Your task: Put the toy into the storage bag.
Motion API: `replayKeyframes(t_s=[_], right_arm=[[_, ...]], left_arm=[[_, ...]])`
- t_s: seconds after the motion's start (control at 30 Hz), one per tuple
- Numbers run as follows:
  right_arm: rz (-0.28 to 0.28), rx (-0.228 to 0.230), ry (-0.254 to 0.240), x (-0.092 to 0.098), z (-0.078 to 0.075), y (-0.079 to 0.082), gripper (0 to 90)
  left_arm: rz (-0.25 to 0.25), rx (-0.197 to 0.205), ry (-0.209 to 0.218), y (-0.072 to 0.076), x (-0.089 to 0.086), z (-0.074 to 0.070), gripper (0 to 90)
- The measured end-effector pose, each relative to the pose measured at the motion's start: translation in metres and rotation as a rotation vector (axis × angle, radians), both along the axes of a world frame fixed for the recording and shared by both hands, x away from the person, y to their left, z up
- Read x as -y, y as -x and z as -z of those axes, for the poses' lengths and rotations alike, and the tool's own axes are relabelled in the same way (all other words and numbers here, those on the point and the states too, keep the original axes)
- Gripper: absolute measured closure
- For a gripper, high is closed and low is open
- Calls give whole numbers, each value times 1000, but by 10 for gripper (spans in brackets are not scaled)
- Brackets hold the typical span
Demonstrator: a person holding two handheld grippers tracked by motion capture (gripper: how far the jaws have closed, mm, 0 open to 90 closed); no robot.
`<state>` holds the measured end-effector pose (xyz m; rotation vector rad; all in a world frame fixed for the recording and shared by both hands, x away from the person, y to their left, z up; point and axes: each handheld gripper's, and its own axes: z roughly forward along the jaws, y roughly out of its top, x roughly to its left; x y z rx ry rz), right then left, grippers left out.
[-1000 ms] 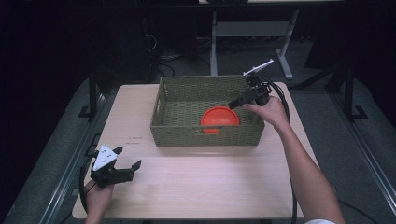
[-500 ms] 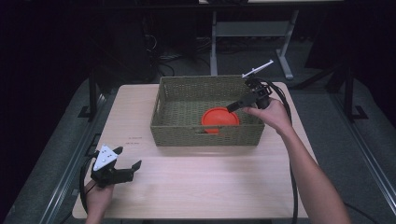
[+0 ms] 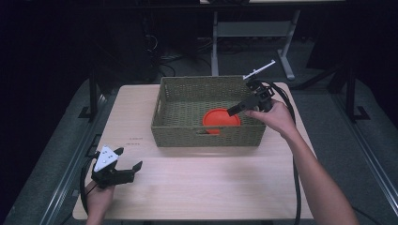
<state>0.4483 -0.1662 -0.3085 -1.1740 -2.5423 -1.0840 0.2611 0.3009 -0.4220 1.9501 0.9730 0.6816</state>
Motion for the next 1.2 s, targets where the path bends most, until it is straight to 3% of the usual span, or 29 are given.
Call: replayKeyframes(t_s=[0.7,1.2], right_arm=[[-36,14,-19,8,5,27,228],[-61,15,-30,14,23,51,232]], left_arm=[[-4,1,-3,1,0,-1,130],[-5,2,-1,2,0,-1,130]])
